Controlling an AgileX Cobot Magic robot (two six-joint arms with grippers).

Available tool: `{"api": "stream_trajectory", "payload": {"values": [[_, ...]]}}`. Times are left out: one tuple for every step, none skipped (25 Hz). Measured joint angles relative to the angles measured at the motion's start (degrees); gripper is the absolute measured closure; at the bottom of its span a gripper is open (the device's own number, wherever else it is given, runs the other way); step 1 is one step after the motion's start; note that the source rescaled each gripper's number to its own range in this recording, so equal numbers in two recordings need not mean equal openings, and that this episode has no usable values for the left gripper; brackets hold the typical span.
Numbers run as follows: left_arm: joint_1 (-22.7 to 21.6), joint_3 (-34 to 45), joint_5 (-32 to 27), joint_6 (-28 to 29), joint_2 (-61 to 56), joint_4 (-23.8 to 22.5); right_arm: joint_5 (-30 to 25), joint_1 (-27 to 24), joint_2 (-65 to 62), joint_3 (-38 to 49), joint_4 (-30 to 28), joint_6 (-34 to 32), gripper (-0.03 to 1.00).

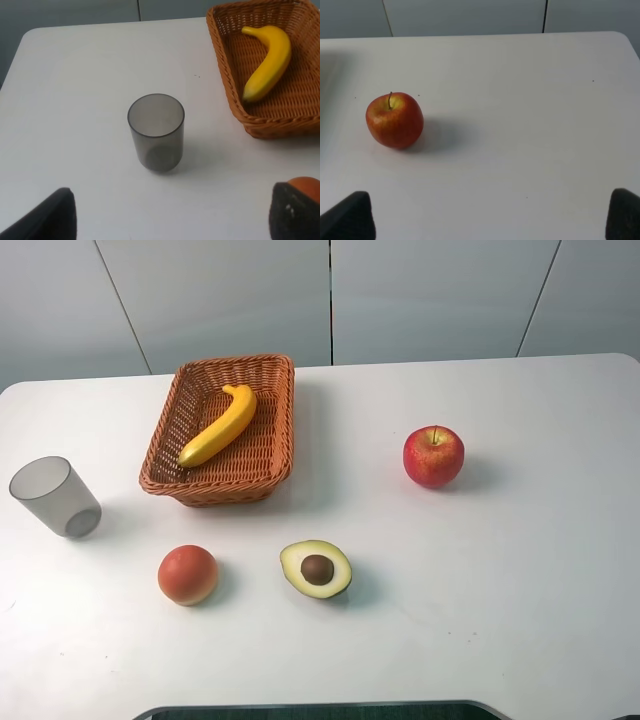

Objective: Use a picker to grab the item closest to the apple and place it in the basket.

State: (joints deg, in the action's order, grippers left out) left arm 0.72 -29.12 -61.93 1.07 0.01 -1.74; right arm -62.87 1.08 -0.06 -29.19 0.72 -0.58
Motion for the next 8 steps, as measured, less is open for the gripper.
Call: {"api": "stream_trajectory", "payload": {"values": [[0.00, 0.00, 0.00, 0.00, 0.00, 0.00, 0.00, 0.00, 0.00, 0.00, 0.00, 0.00, -0.03], [0.00, 0.00, 0.00, 0.00, 0.00, 0.00, 0.00, 0.00, 0.00, 0.00, 0.00, 0.00, -0.03], [0.00, 0.00, 0.00, 0.00, 0.00, 0.00, 0.00, 0.00, 0.00, 0.00, 0.00, 0.00, -0.03], [0.00, 0.00, 0.00, 0.00, 0.00, 0.00, 0.00, 0.00, 0.00, 0.00, 0.00, 0.00, -0.03], [0.00, 0.00, 0.00, 0.00, 0.00, 0.00, 0.00, 0.00, 0.00, 0.00, 0.00, 0.00, -0.03], [0.00, 0.00, 0.00, 0.00, 0.00, 0.00, 0.00, 0.00, 0.00, 0.00, 0.00, 0.00, -0.03], [0.00, 0.00, 0.00, 0.00, 0.00, 0.00, 0.00, 0.00, 0.00, 0.00, 0.00, 0.00, -0.03], [0.00, 0.00, 0.00, 0.00, 0.00, 0.00, 0.00, 0.00, 0.00, 0.00, 0.00, 0.00, -0.03]]}}
